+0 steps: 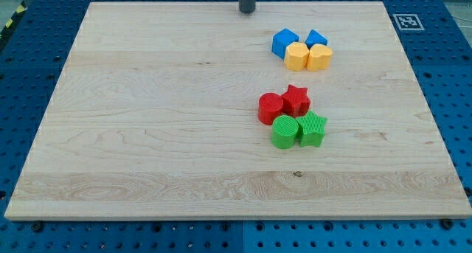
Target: Separate blue triangle from the yellow heart
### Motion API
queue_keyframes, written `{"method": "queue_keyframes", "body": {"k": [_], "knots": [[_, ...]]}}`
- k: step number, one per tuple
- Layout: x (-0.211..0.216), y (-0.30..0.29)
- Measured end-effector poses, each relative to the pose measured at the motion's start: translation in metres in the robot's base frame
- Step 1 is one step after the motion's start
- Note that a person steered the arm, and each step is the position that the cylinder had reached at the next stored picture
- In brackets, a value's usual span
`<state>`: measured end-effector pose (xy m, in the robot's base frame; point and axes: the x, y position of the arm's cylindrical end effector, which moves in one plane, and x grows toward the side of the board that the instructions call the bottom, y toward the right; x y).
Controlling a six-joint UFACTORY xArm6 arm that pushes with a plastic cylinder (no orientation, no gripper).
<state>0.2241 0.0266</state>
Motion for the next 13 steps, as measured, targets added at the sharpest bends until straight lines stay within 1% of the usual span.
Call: {"method": "queue_keyframes", "body": {"k": [2,3,5,7,9,11,13], "knots": [[0.016,0.061],[0.031,0.064],[0.032,0.064],[0.045,0.064],[0.074,0.065],[0.101,0.081],[0.112,0.115]]}}
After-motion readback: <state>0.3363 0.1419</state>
